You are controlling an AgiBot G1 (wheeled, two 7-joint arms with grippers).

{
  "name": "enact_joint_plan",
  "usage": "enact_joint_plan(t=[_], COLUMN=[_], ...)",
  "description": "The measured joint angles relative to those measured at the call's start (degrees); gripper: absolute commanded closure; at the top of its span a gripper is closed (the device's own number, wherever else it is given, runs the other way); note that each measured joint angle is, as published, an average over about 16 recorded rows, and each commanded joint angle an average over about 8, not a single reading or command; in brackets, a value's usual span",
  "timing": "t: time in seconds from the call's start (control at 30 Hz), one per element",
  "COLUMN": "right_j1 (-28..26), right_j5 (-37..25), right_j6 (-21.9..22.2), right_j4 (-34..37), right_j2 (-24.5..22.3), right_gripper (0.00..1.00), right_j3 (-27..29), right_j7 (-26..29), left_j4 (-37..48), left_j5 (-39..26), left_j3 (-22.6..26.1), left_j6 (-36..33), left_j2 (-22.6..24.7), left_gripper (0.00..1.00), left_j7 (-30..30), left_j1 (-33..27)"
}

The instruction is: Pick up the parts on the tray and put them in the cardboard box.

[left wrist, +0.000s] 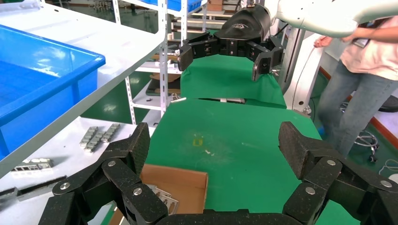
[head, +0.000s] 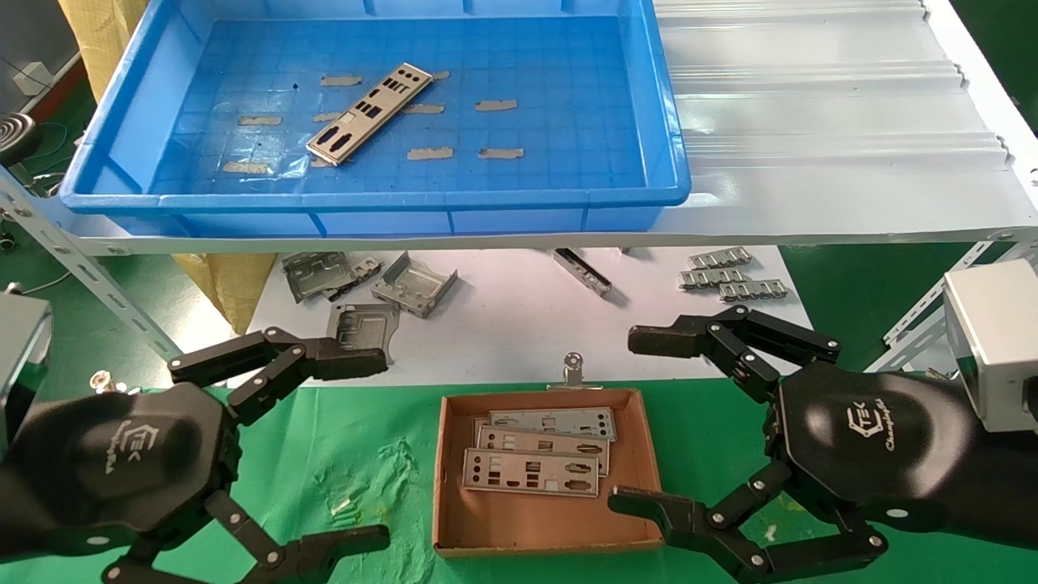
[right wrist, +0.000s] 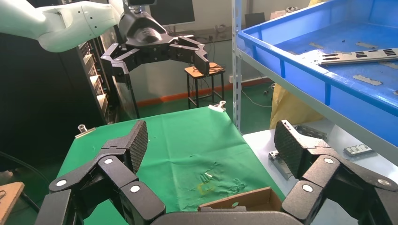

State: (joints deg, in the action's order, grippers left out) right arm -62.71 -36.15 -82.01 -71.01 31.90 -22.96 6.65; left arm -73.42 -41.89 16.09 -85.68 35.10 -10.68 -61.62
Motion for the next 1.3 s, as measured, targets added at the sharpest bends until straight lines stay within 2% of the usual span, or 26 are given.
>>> enact_joint_plan(t=[1.3], right_j1=[0.0], right_j5=[0.0], right_j6=[0.0], right_j4=[0.0], right_j2=[0.0], right_gripper=[0.0], right_j3=[0.0], right_j7=[0.0], left_j4=[0.0], left_j5=[0.0], left_j3=[0.0], left_j6=[0.0], left_j2=[0.0], left_gripper=[0.0], left_j7=[0.0], left_j1=[0.0])
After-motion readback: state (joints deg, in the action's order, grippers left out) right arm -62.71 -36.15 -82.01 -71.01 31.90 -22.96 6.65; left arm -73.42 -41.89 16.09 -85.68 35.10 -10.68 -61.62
